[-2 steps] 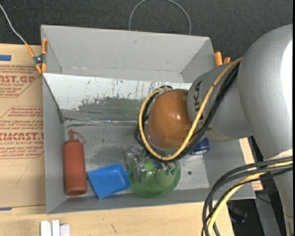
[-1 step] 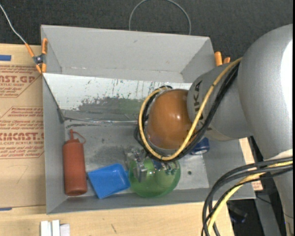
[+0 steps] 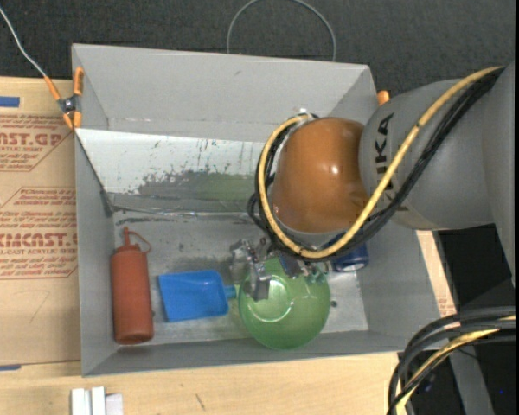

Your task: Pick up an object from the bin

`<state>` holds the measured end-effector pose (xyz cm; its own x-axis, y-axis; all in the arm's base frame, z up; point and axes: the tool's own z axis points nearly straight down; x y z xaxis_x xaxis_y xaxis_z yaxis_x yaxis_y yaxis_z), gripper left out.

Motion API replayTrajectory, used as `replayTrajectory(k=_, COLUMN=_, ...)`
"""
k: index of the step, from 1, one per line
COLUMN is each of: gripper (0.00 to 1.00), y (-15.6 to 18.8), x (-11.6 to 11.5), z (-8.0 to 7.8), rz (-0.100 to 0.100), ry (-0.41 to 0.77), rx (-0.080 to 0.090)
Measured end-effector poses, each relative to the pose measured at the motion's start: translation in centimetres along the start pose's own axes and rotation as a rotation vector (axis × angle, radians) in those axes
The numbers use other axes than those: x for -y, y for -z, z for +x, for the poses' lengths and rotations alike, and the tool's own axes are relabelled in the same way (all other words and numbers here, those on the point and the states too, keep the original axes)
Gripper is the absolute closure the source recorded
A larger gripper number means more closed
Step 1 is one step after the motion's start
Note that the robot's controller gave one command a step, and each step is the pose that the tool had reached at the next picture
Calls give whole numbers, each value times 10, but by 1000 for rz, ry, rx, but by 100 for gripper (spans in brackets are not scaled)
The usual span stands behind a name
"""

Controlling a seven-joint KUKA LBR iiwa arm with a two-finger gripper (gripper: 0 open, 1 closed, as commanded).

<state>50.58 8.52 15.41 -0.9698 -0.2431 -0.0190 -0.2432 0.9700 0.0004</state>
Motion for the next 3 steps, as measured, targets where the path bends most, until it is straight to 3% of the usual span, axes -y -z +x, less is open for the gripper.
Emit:
replayTrajectory(k=1, gripper=100, y=23, x=16, z=-13, rz=1, ry=19, rx=16)
replayTrajectory(k=2, gripper=100, y=89, x=19, z=-31, rz=-1, ry=70, rx=1)
replayTrajectory(k=3, gripper=100, y=169, x=6, z=-27, rz=0, ry=77, rx=6)
